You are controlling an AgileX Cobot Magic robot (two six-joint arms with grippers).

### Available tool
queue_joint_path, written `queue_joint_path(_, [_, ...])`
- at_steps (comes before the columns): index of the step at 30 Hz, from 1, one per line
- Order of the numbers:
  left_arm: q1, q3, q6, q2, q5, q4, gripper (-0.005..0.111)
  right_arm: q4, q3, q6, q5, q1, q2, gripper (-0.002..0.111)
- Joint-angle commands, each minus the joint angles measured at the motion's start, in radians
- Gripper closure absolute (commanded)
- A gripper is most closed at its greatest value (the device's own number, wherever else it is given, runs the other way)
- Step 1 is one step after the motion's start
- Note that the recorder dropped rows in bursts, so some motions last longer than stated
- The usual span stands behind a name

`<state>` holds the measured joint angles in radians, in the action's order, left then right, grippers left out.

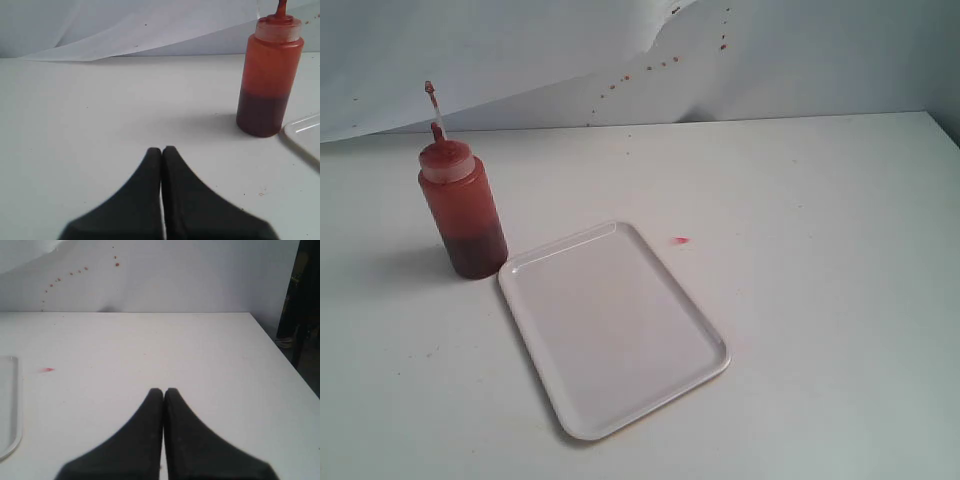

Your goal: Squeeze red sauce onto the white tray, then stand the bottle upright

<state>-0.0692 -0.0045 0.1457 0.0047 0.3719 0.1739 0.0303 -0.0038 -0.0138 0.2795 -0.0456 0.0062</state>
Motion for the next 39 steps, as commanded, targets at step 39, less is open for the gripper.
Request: queue_joint_path(39, [-0.001, 0.005, 0.489, -0.005, -1.205, 0.195, 0.107, -0.005, 0.004, 0.004, -0.011, -0.003, -0.006, 0.108])
